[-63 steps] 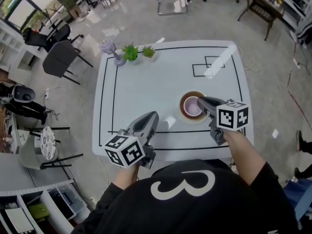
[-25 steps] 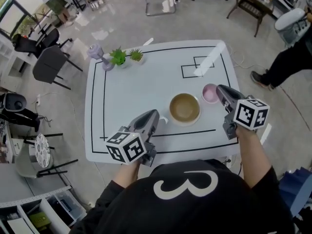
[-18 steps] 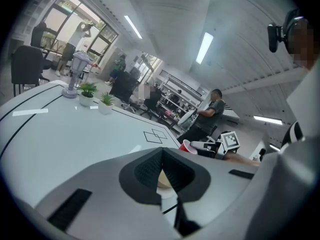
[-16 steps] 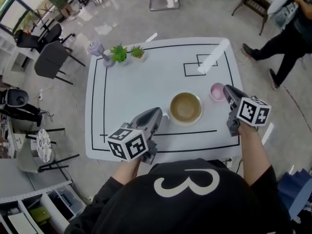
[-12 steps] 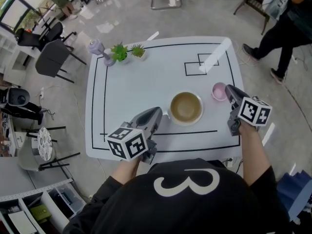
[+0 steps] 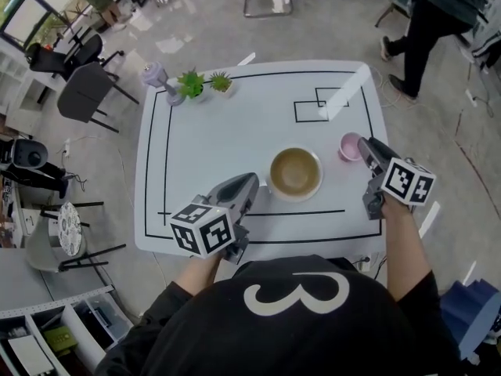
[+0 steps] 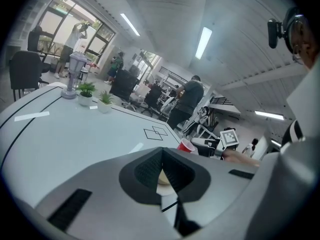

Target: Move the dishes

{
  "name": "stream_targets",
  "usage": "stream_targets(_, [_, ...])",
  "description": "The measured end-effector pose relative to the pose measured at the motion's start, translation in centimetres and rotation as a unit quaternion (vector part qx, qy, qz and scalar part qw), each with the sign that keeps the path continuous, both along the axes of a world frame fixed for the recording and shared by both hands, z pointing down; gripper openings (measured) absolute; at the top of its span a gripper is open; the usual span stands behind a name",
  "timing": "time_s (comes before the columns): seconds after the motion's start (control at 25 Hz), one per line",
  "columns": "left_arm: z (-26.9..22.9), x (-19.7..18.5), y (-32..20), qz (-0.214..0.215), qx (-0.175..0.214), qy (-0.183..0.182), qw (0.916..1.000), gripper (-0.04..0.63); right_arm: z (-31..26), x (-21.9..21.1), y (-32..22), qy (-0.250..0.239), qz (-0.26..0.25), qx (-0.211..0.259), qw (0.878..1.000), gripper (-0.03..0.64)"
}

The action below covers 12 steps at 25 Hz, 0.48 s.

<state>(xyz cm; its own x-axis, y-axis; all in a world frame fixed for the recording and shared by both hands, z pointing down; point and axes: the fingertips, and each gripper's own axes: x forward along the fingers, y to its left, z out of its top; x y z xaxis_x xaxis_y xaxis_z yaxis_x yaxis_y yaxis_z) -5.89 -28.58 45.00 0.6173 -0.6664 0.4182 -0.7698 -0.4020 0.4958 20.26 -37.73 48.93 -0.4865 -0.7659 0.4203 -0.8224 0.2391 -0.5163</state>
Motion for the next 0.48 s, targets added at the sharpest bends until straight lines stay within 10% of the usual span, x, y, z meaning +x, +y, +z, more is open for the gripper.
stream_targets(0.48, [-0.5, -0.1, 1.4, -0.005, 0.004, 0.004, 1.0, 0.002, -4.6, -4.8, 4.2, -0.011, -0.071, 0.04, 0.997, 0.207])
